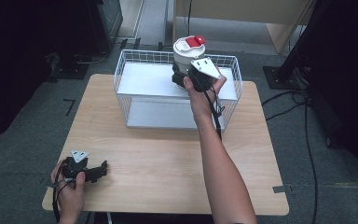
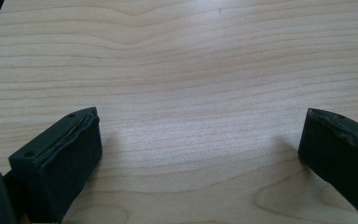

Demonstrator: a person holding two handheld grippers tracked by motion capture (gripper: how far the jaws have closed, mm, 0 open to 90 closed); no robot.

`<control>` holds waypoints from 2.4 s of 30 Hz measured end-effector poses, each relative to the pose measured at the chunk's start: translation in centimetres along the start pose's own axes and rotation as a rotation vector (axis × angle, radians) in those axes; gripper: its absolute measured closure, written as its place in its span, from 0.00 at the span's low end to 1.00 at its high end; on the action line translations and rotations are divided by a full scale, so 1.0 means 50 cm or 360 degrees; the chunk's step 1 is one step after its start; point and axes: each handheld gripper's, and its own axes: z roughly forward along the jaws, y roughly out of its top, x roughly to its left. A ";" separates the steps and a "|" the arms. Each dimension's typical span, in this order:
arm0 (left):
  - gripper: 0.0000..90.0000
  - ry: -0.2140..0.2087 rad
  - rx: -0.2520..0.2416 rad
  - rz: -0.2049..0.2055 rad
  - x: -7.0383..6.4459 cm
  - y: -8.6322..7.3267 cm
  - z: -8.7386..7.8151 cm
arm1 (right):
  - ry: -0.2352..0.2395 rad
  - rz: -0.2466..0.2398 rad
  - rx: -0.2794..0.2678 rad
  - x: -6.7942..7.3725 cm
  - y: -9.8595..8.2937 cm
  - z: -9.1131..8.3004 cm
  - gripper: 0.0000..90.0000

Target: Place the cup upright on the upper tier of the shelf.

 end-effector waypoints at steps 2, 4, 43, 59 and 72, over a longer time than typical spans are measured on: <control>0.00 0.0000 0.0000 0.0000 0.000 0.000 0.000 | 0.0000 0.0000 -0.0005 0.000 -0.001 -0.001 0.13; 0.00 -0.0001 0.0000 0.0000 0.000 0.000 0.000 | -0.0006 0.0017 -0.0003 0.000 -0.001 -0.002 0.12; 0.00 0.0001 -0.0002 0.0000 0.000 0.000 0.000 | 0.0091 0.0056 -0.0029 -0.018 0.004 -0.101 0.00; 0.00 0.0001 -0.0003 -0.0001 0.000 0.000 0.000 | 0.0094 0.0004 -0.0017 -0.035 -0.044 -0.182 0.00; 0.00 0.0000 0.0001 0.0000 0.000 0.000 0.000 | 0.0064 -0.0001 -0.0016 -0.063 -0.083 -0.249 0.00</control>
